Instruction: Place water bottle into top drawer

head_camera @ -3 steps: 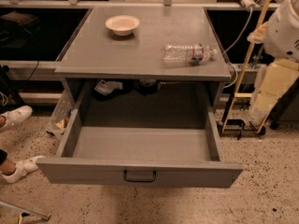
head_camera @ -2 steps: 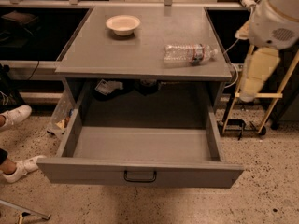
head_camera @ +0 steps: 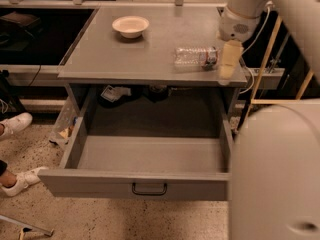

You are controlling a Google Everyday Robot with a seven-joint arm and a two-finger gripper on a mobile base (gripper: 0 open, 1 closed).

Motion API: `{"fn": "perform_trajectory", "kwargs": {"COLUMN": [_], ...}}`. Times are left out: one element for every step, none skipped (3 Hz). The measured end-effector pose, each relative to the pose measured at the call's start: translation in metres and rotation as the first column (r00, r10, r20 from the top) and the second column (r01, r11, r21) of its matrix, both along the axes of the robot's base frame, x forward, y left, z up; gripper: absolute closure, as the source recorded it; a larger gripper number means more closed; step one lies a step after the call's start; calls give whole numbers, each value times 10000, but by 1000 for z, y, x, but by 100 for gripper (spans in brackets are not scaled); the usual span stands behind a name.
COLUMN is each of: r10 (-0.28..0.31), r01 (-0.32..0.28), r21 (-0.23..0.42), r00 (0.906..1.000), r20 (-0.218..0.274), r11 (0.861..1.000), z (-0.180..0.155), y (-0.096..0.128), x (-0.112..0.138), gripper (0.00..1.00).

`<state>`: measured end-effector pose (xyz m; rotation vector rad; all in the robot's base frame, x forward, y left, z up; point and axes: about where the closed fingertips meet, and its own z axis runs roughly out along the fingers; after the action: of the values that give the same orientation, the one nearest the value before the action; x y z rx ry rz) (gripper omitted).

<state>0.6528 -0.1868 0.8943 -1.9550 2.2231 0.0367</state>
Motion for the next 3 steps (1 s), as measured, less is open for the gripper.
{"fn": "perform_trajectory", "kwargs": {"r10": [-286, -423, -416], "r01": [292, 395, 303], "r21": [302, 655, 871], "r00": [9994, 9982, 9906], "r20": [-207, 426, 1307], "r11": [9991, 9971, 9957], "z": [-32, -34, -13], "y": [17, 44, 50], "x": [49, 89, 106], "gripper": [0, 0, 0]}}
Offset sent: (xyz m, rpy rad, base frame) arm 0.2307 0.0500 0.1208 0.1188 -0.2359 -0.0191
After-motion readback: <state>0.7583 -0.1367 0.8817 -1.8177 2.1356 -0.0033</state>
